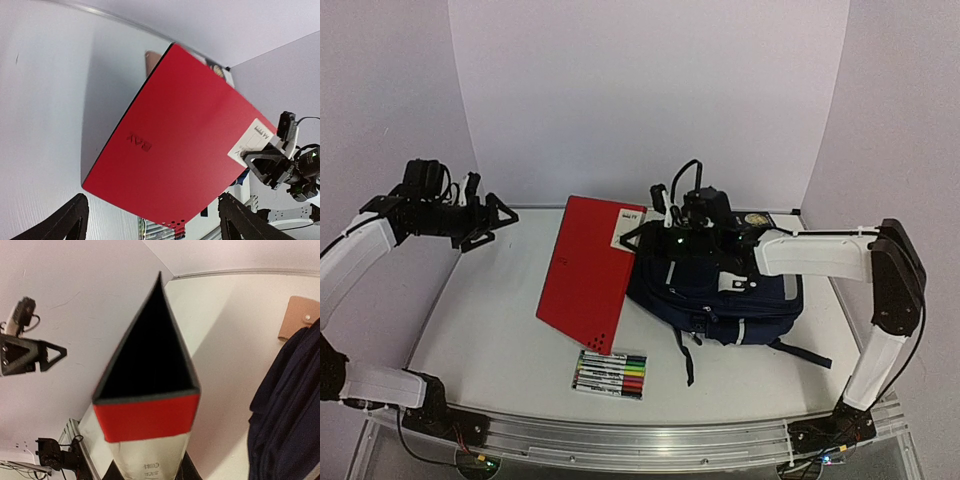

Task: Pack the student bag
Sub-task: Pick up the files from the center of the board.

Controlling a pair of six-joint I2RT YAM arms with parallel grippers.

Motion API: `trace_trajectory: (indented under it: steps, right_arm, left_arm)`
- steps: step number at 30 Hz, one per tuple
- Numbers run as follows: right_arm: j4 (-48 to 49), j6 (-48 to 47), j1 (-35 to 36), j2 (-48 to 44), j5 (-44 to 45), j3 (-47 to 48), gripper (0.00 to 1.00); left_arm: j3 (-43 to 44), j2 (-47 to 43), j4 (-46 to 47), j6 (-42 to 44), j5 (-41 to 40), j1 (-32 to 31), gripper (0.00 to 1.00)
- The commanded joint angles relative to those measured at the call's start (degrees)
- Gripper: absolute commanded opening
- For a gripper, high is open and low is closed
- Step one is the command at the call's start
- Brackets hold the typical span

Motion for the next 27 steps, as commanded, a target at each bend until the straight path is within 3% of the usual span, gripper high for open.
trace_trajectory:
  steps: [1,5,13,20,27]
  right_arm:
    - [-15.71,-15.21,-1.75,-6.36,-9.74,9.99,0.0]
    - [-21.63,-17.53,-3.65,-8.68,-17.44,12.87,0.0]
    - [-30.39,-21.15,-5.69,-8.89,-34.87,18.13,0.0]
    - [-33.15,-22.77,-5.7,-9.34,-39.59,18.42,0.0]
    - [-33.78,-22.73,-5.7,-8.03,-41.87,18.62,0.0]
  left_arm:
    - [12.12,4.0,-0.61,7.42,3.72,-0.24,0.9]
    - [21.43,10.38,-0.51,10.49,7.04,-2.66,0.89]
    - [38.46,24.85,-12.73,22.1,13.71,-12.42,0.89]
    - [38.39,27.5,-16.52,26.6,29.14,-15.97,0.89]
    - [36.97,29.4,-23.56,31.71,34.64,-18.64,0.88]
